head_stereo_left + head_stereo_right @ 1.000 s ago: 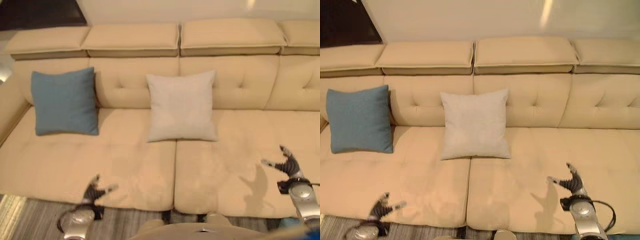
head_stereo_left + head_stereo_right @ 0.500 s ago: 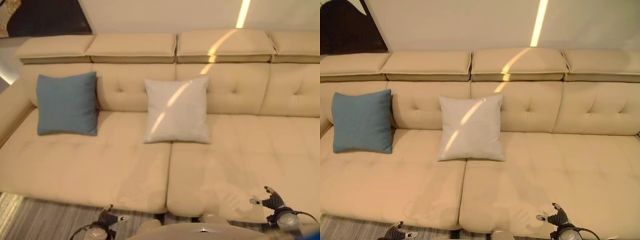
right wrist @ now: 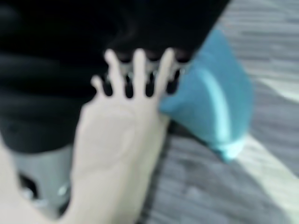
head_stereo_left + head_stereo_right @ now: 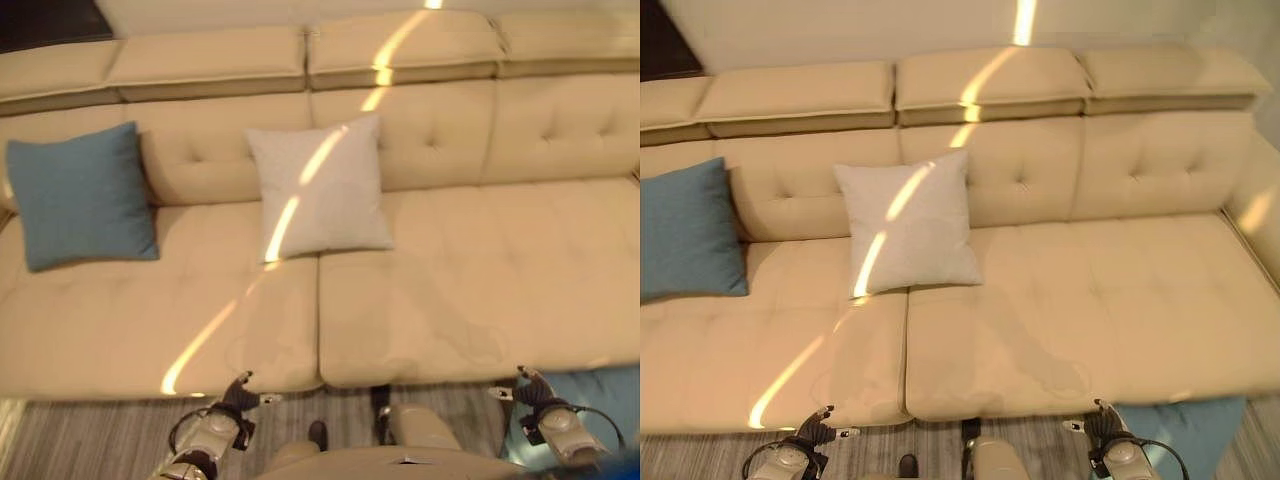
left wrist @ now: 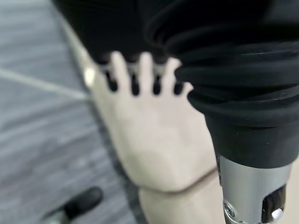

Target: Pick up all the scattered cushions and arrange them neatly on the sofa.

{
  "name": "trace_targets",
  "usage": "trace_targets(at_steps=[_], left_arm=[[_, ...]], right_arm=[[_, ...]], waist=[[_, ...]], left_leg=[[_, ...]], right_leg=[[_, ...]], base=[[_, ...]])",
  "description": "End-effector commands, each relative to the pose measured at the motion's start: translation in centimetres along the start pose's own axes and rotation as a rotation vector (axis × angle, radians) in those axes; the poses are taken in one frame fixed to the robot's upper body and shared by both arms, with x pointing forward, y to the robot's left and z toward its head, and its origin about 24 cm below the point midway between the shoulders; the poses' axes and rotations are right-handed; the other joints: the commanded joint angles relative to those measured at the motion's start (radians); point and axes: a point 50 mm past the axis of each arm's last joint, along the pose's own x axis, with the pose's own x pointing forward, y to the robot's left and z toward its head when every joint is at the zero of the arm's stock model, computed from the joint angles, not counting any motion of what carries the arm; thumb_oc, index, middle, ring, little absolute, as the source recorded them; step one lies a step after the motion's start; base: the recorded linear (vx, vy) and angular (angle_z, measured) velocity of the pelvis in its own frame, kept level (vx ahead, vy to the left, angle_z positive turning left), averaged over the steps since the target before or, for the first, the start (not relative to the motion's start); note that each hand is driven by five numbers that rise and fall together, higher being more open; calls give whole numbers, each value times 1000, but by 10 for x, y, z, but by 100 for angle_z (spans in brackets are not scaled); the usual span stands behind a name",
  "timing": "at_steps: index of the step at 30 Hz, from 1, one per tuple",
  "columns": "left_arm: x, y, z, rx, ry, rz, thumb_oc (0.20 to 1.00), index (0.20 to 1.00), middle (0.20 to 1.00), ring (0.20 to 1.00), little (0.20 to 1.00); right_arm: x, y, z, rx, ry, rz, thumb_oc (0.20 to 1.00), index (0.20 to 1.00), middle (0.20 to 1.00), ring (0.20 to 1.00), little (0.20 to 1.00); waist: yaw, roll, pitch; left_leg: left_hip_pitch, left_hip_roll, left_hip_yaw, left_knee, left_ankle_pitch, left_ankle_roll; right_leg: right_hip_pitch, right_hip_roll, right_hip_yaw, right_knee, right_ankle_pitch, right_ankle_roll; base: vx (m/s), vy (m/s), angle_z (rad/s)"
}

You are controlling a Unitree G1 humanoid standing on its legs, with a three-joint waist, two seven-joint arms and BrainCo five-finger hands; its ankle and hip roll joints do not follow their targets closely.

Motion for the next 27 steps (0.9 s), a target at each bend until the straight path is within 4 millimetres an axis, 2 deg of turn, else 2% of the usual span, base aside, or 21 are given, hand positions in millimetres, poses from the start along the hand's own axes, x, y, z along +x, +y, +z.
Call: trace_targets(at_steps=[1, 2, 3, 5, 6, 7, 8, 10, 11, 12, 13, 14, 15, 16, 17, 18, 20, 21, 23, 25, 27], left_arm=[[-1, 26, -6, 2, 5, 84, 1000, 1000, 1000, 1000, 1000], [-1, 28, -6, 5, 7, 87, 1000, 1000, 1000, 1000, 1000], [-2, 28, -12, 7, 25, 81, 1000, 1000, 1000, 1000, 1000], [-5, 25, -22, 8, 56, 61, 1000, 1000, 1000, 1000, 1000], [-5, 25, -22, 8, 56, 61, 1000, 1000, 1000, 1000, 1000], [-6, 25, -26, 3, 72, 55, 1000, 1000, 1000, 1000, 1000], [-10, 25, -37, -18, 106, 54, 1000, 1000, 1000, 1000, 1000], [-11, 24, -40, -19, 117, 50, 1000, 1000, 1000, 1000, 1000], [-12, 23, -44, -17, 132, 49, 1000, 1000, 1000, 1000, 1000], [-12, 24, -44, -16, 133, 49, 1000, 1000, 1000, 1000, 1000], [-11, 23, -43, -14, 129, 46, 1000, 1000, 1000, 1000, 1000], [-10, 22, -40, -5, 122, 38, 1000, 1000, 1000, 1000, 1000], [-10, 22, -40, -5, 122, 38, 1000, 1000, 1000, 1000, 1000], [-8, 21, -32, 7, 98, 28, 1000, 1000, 1000, 1000, 1000], [-7, 20, -29, 14, 90, 21, 1000, 1000, 1000, 1000, 1000], [-7, 20, -29, 14, 90, 21, 1000, 1000, 1000, 1000, 1000], [-6, 17, -26, 19, 79, 11, 1000, 1000, 1000, 1000, 1000], [-4, 9, -19, 13, 61, -6, 1000, 1000, 1000, 1000, 1000], [-3, 2, -15, 5, 55, -19, 1000, 1000, 1000, 1000, 1000], [-2, -5, -9, 32, 38, -46, 1000, 1000, 1000, 1000, 1000], [-2, -5, -7, 49, 26, -49, 1000, 1000, 1000, 1000, 1000]], right_arm=[[0, 2, 1, -49, -4, -7, 1000, 1000, 1000, 1000, 1000], [-1, 3, 1, -51, -3, -3, 1000, 1000, 1000, 1000, 1000], [-2, 6, -4, -52, 7, 8, 1000, 1000, 1000, 1000, 1000], [-3, 7, -11, -56, 31, 16, 1000, 1000, 1000, 1000, 1000], [-3, 7, -11, -56, 31, 16, 1000, 1000, 1000, 1000, 1000], [-3, 7, -12, -55, 37, 17, 1000, 1000, 1000, 1000, 1000], [-3, 9, -11, -53, 32, 23, 1000, 1000, 1000, 1000, 1000], [-4, 11, -11, -52, 29, 29, 1000, 1000, 1000, 1000, 1000], [-3, 14, -4, -47, 8, 33, 1000, 1000, 1000, 1000, 1000], [-3, 14, -4, -47, 8, 34, 1000, 1000, 1000, 1000, 1000], [-3, 16, -1, -39, -4, 33, 1000, 1000, 1000, 1000, 1000], [-3, 16, 1, -40, -18, 31, 1000, 1000, 1000, 1000, 1000], [-3, 16, 1, -40, -18, 31, 1000, 1000, 1000, 1000, 1000], [-3, 13, 1, -40, -22, 23, 1000, 1000, 1000, 1000, 1000], [-3, 12, 1, -48, -23, 22, 1000, 1000, 1000, 1000, 1000], [-3, 12, 1, -48, -23, 22, 1000, 1000, 1000, 1000, 1000], [-3, 11, 0, -55, -20, 17, 1000, 1000, 1000, 1000, 1000], [-3, 9, -2, -48, -11, 9, 1000, 1000, 1000, 1000, 1000], [-3, 7, -7, -42, 9, 4, 1000, 1000, 1000, 1000, 1000], [-4, 5, -15, -54, 50, 6, 1000, 1000, 1000, 1000, 1000], [-3, 5, -17, -60, 62, 4, 1000, 1000, 1000, 1000, 1000]], waist=[[-4, -41, 25], [5, -35, 30], [28, -19, 27], [48, -3, 11], [48, -4, 10], [57, 0, 1], [91, 6, -17], [103, 1, -25], [120, -24, -36], [122, -25, -36], [117, -43, -36], [109, -52, -27], [109, -51, -27], [96, -56, -10], [90, -54, 1], [90, -54, 2], [89, -53, 11], [98, -53, 29], [92, -56, 23], [77, -47, 10], [75, -47, 11]], left_leg=[[-75, -20, -19, 94, -46, -8], [-92, -19, -3, 95, -32, 0], [-98, -4, 25, 77, -9, 10], [-97, 10, 56, 58, 11, 22], [-99, 9, 57, 58, 13, 22], [-99, 16, 72, 50, 19, 23], [-117, 43, 132, 55, 32, 22], [-123, 48, 155, 62, 32, 20], [-136, 57, 200, 70, 40, 10], [-135, 57, 201, 70, 39, 10], [-168, 76, 221, 113, 50, -9], [-201, 99, 222, 152, 61, -27], [-203, 100, 221, 155, 60, -27], [-242, 133, 208, 220, 71, -44], [-247, 145, 187, 234, 74, -53], [-247, 145, 187, 234, 74, -54], [-254, 139, 142, 238, 76, -56], [-240, 71, -70, 226, 47, -68], [-237, 27, -168, 220, 33, -69], [-201, 11, -188, 171, 11, -54], [-196, 6, -182, 167, 8, -49]], right_leg=[[1, -126, -50, -118, 107, 110], [9, -132, -67, -73, 84, 94], [57, -133, -109, 16, 18, 59], [103, -126, -141, 117, -52, 38], [101, -126, -141, 116, -51, 37], [127, -126, -156, 137, -78, 31], [206, -158, -234, 187, -131, 27], [245, -168, -249, 168, -126, 30], [302, -150, -239, 88, -139, 40], [302, -149, -238, 87, -138, 40], [317, -117, -208, 0, -153, 40], [317, -94, -186, -34, -155, 32], [317, -93, -186, -35, -155, 31], [319, -71, -176, -62, -154, 16], [316, -62, -164, -61, -153, 6], [317, -62, -163, -61, -153, 6], [308, -58, -155, -59, -147, 0], [284, -46, -92, -58, -119, 0], [270, -45, -43, -76, -93, 14], [242, -40, 29, -85, -67, 30], [224, -42, 52, -81, -56, 34]], base=[[-385, 145, -92], [-437, 171, -57], [-376, 169, -73], [-231, 119, -93], [-125, 38, -72], [-209, -26, -100], [-234, -42, -85], [-137, -80, -109], [-68, -101, -147], [-126, -244, -138], [-119, -254, -83], [-120, -255, -57], [-166, -221, -30], [-164, -122, -20], [-164, -122, -20], [-101, 1, -21], [-97, 27, -39], [-120, 52, -66], [-66, 94, -115], [-14, 194, -129], [-38, 163, -109]])
